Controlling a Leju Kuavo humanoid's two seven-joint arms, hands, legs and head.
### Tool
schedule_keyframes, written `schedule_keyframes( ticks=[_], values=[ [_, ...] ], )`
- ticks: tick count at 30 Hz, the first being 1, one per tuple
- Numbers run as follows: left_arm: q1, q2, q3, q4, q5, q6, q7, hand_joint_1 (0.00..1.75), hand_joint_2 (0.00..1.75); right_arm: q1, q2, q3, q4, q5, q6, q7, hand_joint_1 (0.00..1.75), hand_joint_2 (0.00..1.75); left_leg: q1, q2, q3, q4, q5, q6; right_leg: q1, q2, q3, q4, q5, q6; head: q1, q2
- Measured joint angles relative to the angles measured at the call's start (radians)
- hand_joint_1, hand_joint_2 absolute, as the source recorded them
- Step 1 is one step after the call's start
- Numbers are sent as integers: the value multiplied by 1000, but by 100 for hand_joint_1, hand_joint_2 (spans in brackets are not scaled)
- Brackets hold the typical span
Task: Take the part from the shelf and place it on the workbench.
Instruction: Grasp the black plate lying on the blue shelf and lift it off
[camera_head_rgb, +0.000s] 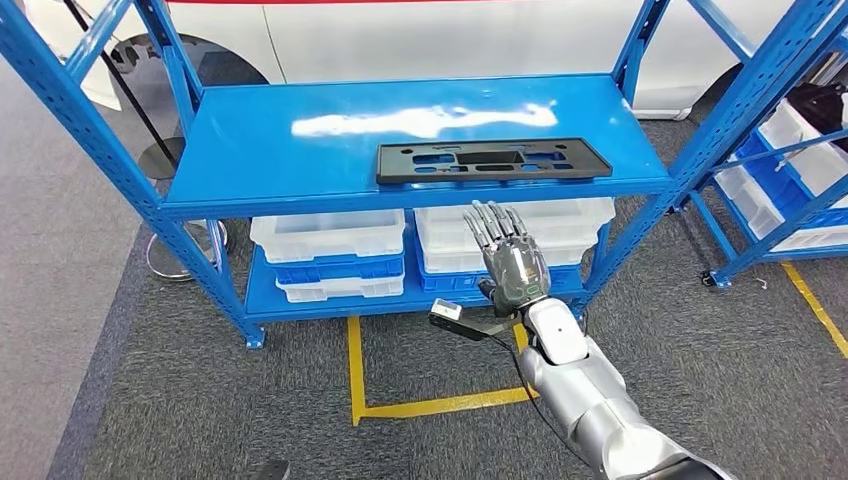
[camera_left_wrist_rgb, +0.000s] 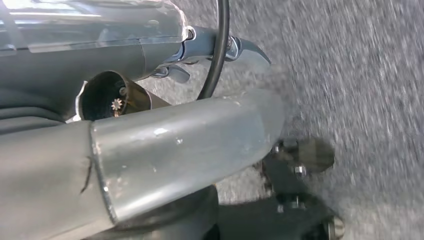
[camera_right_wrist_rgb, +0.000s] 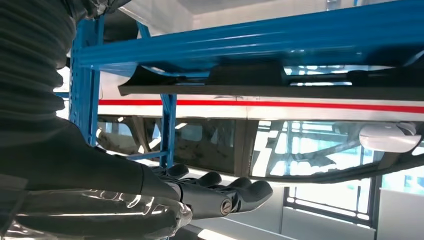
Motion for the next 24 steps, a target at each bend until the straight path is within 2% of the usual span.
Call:
schedule_keyframes(
  ticks=[1,2,3,5,6,7,9,11,13,14,16,17,18,19,20,21,22,23,24],
  values=[
    [0,0,0,0,0,0,0,0,0,1,0,0,5,0,0,0,0,175,-1,0,4,0,-5,1,0,0,-38,55,-14,1,0,0],
    [1,0,0,0,0,0,0,0,0,2,0,0,10,0,0,1,0,175,-2,-1,11,0,-11,2,0,0,-66,85,-12,-1,0,0],
    [3,0,0,0,0,0,0,0,0,3,0,0,14,-1,0,1,0,175,-4,-3,19,0,-18,1,1,0,-72,73,12,-4,0,0],
    [4,-1,0,0,0,0,0,0,0,2,-1,0,20,-1,0,1,0,175,-6,-5,41,-1,-35,-3,5,0,-34,-49,103,-17,0,0],
    [5,-2,0,1,0,0,0,0,0,1,-1,0,23,-1,0,1,0,175,-6,-5,51,-2,-44,-6,10,-2,-12,-110,135,-23,-1,0],
    [3,-3,0,2,0,0,0,0,0,0,-1,0,26,-1,0,1,0,175,-6,-4,57,-4,-51,-11,16,-3,6,-161,153,-29,-2,0],
    [0,-4,0,3,0,0,0,0,0,0,-1,0,30,-2,0,1,0,175,-6,-3,67,-9,-55,-22,24,-5,18,-195,148,-37,-5,0],
    [0,-5,0,4,0,-1,1,0,0,-1,-1,0,32,-2,0,1,0,175,-6,-3,72,-3,-51,-31,20,-4,37,-212,144,-47,-6,0],
    [0,-5,0,4,0,-1,1,0,0,-3,-1,0,33,-2,0,1,0,175,-6,-3,36,71,-52,-37,12,-2,66,-228,135,-58,-8,0],
    [0,-5,0,4,0,-1,0,0,0,-3,-1,0,34,-2,0,2,0,175,-5,-3,-2,133,-64,-40,10,-2,80,-234,129,-62,-9,0],
    [0,-5,0,4,0,-1,0,0,0,-2,0,0,37,-2,0,1,0,175,-4,-3,-86,251,-114,-49,9,-1,104,-238,111,-66,-11,0],
    [1,-5,0,4,0,-1,0,0,0,-1,1,0,39,-2,0,1,0,175,-3,-3,-117,279,-133,-53,9,0,116,-239,101,-66,-11,0],
    [3,-5,0,4,0,-1,1,0,0,0,1,0,40,-2,0,1,0,175,-2,-2,-135,276,-132,-56,9,2,131,-238,90,-64,-11,0],
    [5,-5,0,4,0,-1,1,0,0,1,2,0,42,-2,0,1,0,175,-1,-2,-138,242,-107,-57,9,4,147,-238,78,-62,-11,0],
    [7,-5,0,4,0,-1,1,0,0,1,2,0,42,-2,0,1,0,175,-1,-2,-129,181,-57,-56,8,5,164,-238,65,-59,-11,0],
    [10,-5,0,5,0,-1,1,0,0,1,3,0,44,-2,0,1,0,175,-1,-2,-121,111,6,-53,9,6,179,-236,52,-55,-10,0],
    [10,-5,0,6,0,-1,1,0,0,0,4,0,45,-2,0,1,0,175,-3,-1,-111,55,48,-46,10,7,188,-234,40,-50,-10,0],
    [10,-5,0,7,0,-1,1,0,0,0,5,0,46,-2,0,1,0,175,-5,-2,-105,19,77,-38,12,8,193,-233,28,-43,-10,0],
    [10,-5,0,8,0,-1,1,0,0,-1,6,0,47,-2,0,1,0,175,-7,-2,-105,3,84,-30,13,9,195,-228,22,-37,-10,0]
  ],
)
